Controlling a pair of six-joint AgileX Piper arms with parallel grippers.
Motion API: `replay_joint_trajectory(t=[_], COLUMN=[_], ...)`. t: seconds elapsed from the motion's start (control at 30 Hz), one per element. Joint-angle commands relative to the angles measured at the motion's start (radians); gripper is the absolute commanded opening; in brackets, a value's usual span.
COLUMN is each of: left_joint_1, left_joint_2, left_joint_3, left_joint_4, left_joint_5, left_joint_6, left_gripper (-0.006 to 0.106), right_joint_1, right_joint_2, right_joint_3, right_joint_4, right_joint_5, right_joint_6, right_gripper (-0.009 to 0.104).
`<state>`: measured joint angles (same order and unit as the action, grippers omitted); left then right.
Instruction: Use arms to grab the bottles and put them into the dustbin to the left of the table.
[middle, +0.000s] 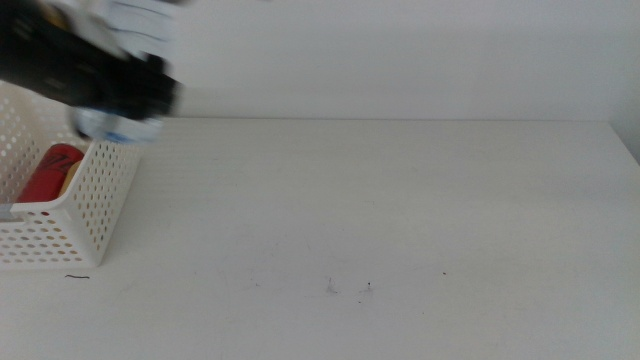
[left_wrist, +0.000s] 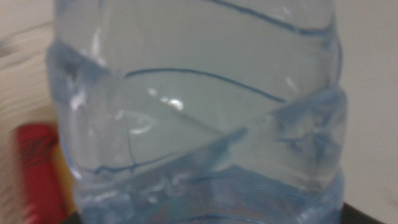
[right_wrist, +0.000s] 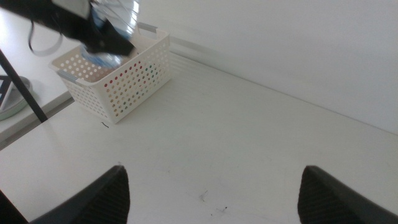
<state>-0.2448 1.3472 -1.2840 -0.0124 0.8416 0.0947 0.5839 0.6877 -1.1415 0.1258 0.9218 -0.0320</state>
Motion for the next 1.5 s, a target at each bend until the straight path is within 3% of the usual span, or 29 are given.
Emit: replay_joint_trajectory(t=[0.0, 0.2, 0.4, 0.7, 0.9, 1.13, 1.23, 1.33, 1.47], left_joint_1=[0.092, 0.294, 0.394, 0.463, 0.463, 0.463, 0.463, 0.463, 0.463], left_joint_2=[0.010, 0.114, 0.246, 0.463, 0.583, 0.661, 0.679, 0.679, 0.679], left_joint_3=[-0.076, -0.208, -0.302, -0.371, -0.403, -0.403, -0.403, -0.403, -0.403], left_joint_4=[0.012, 0.006, 0.005, 0.002, -0.055, -0.055, -0.059, -0.057, -0.044], left_joint_5=[0.062, 0.199, 0.229, 0.227, 0.178, 0.122, 0.116, 0.116, 0.121], left_joint_6=[0.029, 0.095, 0.145, 0.171, 0.247, 0.248, 0.273, 0.299, 0.305], left_gripper=[0.013, 0.013, 0.013, 0.013, 0.013, 0.014, 0.021, 0.040, 0.082], right_joint_1=[0.002, 0.002, 0.002, 0.002, 0.002, 0.002, 0.002, 0.002, 0.002], right_joint_2=[0.004, 0.004, 0.004, 0.004, 0.004, 0.004, 0.004, 0.004, 0.004], right_joint_3=[-0.008, -0.008, -0.008, -0.008, -0.008, -0.008, -0.008, -0.008, -0.008], right_joint_4=[-0.007, -0.007, -0.007, -0.007, -0.007, -0.007, -0.007, -0.007, -0.007], right_joint_5=[-0.010, -0.010, -0.010, -0.010, -0.010, -0.010, -0.010, -0.010, -0.010], right_joint_6=[-0.001, -0.001, -0.001, -0.001, -0.001, -0.001, -0.001, -0.001, -0.001], right_gripper=[0.089, 0.089, 0.089, 0.089, 0.089, 0.089, 0.089, 0.089, 0.089])
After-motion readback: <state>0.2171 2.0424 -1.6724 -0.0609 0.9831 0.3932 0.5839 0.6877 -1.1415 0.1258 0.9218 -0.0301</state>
